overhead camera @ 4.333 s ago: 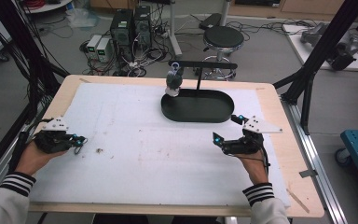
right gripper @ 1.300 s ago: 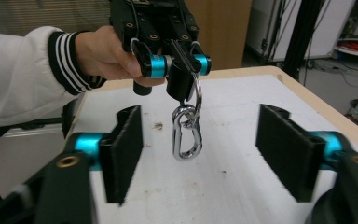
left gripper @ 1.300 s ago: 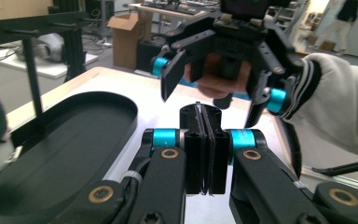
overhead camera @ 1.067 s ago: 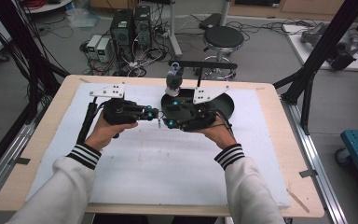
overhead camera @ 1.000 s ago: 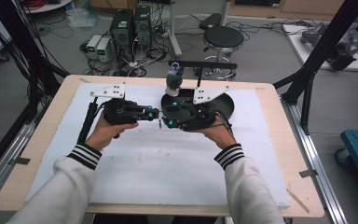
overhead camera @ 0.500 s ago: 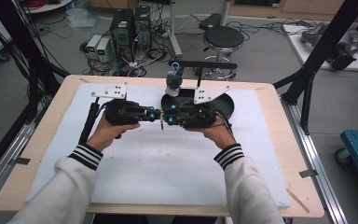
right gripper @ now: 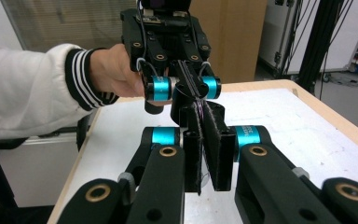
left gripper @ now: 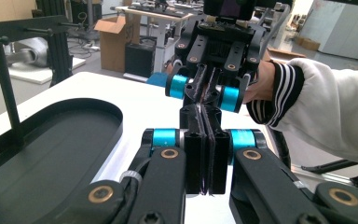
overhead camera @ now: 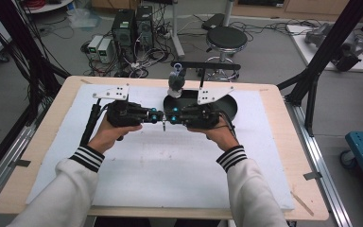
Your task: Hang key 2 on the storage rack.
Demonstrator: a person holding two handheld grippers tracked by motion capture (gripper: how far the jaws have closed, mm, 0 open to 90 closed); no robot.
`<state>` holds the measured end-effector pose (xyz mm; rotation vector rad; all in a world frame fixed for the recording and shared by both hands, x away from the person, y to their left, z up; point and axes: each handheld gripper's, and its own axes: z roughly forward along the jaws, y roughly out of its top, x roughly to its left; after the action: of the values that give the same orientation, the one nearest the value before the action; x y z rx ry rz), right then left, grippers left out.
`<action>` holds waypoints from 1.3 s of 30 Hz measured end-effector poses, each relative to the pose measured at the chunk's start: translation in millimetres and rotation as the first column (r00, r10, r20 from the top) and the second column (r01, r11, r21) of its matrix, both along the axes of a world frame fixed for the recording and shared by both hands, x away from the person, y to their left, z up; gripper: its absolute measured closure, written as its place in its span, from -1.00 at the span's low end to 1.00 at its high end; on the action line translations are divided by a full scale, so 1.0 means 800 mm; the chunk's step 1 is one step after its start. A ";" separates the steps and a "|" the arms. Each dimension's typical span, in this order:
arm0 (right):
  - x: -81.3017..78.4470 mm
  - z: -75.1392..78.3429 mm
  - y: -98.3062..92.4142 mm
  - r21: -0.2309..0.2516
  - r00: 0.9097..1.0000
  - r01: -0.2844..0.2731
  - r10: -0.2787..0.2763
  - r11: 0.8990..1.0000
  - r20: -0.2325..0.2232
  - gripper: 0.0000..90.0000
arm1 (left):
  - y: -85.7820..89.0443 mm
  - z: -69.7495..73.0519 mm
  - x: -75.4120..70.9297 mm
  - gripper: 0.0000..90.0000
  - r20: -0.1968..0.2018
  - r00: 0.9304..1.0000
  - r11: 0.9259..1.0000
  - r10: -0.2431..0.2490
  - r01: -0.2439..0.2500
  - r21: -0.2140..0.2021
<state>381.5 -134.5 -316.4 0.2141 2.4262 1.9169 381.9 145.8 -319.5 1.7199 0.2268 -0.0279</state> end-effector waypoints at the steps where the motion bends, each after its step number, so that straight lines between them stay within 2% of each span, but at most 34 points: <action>1: 0.000 0.000 0.000 0.000 1.000 0.000 0.000 1.000 0.000 0.91 | 0.000 0.000 0.000 0.96 -0.003 1.000 1.000 0.002 -0.002 -0.006; 7: 0.001 -0.001 0.001 0.005 1.000 -0.005 0.005 1.000 -0.006 0.90 | 0.001 0.000 0.000 0.96 -0.001 1.000 1.000 -0.003 0.003 -0.006; 8: 0.001 -0.002 0.001 0.002 1.000 -0.006 0.006 1.000 -0.012 0.80 | 0.001 0.001 0.000 0.96 -0.001 1.000 1.000 -0.004 0.004 -0.015; 12: 0.000 -0.002 0.004 -0.010 1.000 -0.006 0.006 1.000 0.001 0.86 | 0.001 0.001 0.000 0.96 0.004 1.000 1.000 -0.001 0.001 -0.011; 15: 0.000 -0.002 0.004 -0.005 1.000 -0.015 0.015 1.000 -0.008 0.86 | 0.002 0.002 -0.001 0.96 0.007 1.000 1.000 -0.001 0.001 -0.009; 19: 0.001 -0.002 0.004 -0.002 1.000 -0.008 0.008 1.000 0.007 0.83 | 0.004 0.002 0.000 0.96 0.005 1.000 1.000 -0.001 0.001 -0.002; 39: 0.004 -0.003 0.001 0.004 1.000 -0.013 0.013 1.000 -0.025 0.90 | 0.002 0.000 0.002 0.96 0.008 1.000 1.000 -0.006 0.006 0.000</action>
<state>384.5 -133.4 -318.8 0.2244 2.4453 1.9363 383.3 147.6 -319.5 1.7202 0.2159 -0.0251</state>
